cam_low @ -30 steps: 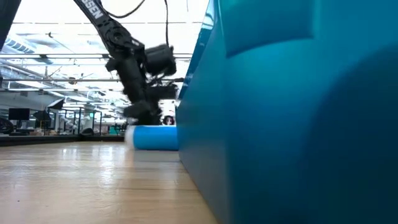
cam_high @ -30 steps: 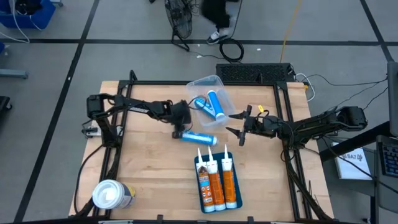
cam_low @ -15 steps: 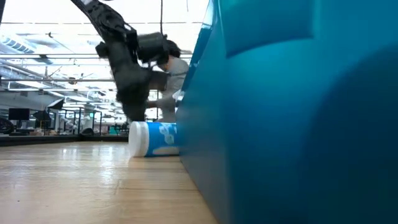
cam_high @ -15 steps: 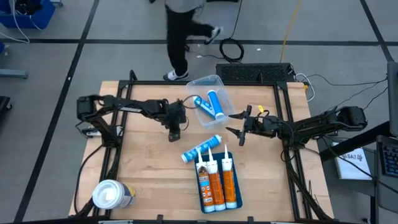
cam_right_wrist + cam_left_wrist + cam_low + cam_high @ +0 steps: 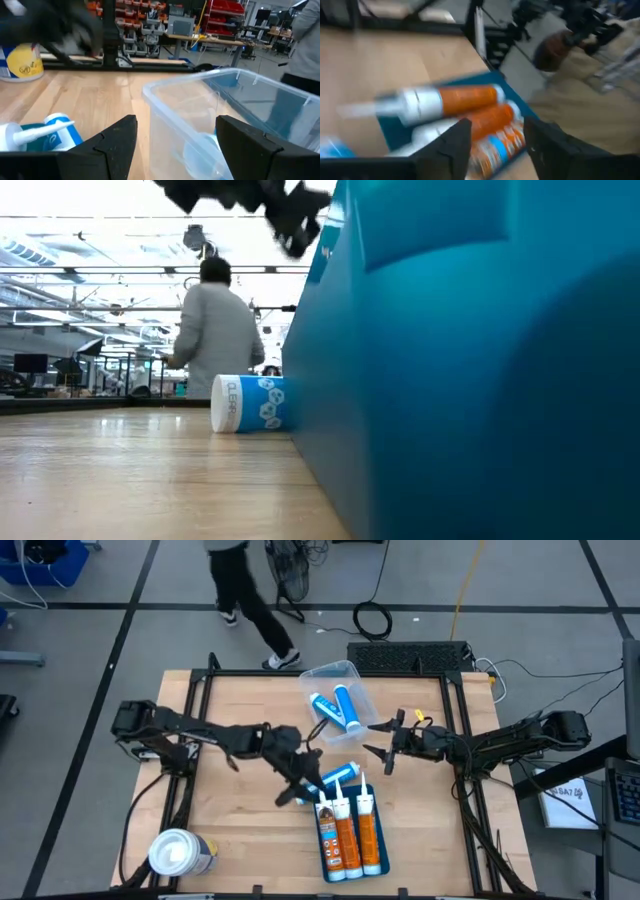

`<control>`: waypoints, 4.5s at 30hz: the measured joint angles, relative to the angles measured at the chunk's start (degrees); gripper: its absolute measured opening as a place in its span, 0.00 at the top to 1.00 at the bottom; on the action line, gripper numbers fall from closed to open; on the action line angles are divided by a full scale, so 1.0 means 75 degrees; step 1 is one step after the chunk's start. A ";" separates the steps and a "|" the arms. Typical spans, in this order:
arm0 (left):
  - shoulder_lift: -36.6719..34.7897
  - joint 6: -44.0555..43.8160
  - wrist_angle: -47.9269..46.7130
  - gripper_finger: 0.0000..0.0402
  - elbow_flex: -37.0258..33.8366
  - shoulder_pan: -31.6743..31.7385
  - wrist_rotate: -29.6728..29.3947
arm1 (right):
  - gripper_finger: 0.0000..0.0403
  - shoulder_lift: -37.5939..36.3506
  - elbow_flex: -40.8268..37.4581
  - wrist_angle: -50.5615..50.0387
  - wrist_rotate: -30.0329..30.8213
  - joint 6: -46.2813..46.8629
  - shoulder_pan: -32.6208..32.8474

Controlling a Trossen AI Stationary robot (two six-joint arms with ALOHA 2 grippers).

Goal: Sort silicone sealant tubes
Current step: Put the blue sealant into the transparent container

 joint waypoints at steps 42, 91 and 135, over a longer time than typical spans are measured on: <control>0.2924 -0.2631 -0.5011 0.29 0.1800 -0.1533 -0.5252 | 0.37 0.0000 -0.0003 -0.0536 0.0023 0.0598 0.0003; 0.1130 -0.5469 -0.8608 0.40 0.1785 -0.2245 -0.4283 | 0.37 0.0003 -0.0003 -0.0545 0.0020 0.0791 0.0006; 0.1184 -0.4689 -0.7046 0.18 0.1479 -0.1696 -0.5083 | 0.37 0.0003 -0.0003 -0.0551 0.0006 0.0762 0.0006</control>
